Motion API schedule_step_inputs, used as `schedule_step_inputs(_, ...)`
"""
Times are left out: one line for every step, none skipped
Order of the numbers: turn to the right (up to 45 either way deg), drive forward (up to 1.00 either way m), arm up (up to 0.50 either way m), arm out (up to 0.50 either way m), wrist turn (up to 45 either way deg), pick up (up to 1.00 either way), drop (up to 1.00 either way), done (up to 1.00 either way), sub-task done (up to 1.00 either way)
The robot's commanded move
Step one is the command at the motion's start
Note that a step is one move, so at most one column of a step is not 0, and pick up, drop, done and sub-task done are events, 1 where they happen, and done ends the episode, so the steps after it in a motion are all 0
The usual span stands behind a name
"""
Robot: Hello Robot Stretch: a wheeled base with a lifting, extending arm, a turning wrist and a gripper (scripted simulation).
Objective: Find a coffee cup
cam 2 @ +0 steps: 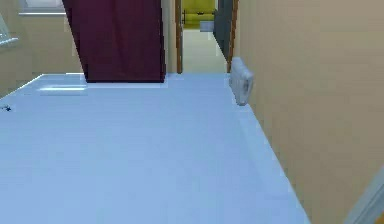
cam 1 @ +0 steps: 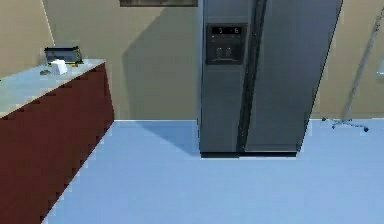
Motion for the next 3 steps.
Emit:
schedule_step_inputs(0.0,0.55,0.0,0.0,0.0,0.0,0.0,0.0,0.0)
schedule_step_inputs(-45.0,0.0,0.0,0.0,0.0,0.0,0.0,0.0,0.0)
schedule_step_inputs(-21.0,0.0,0.0,0.0,0.0,0.0,0.0,0.0,0.0)
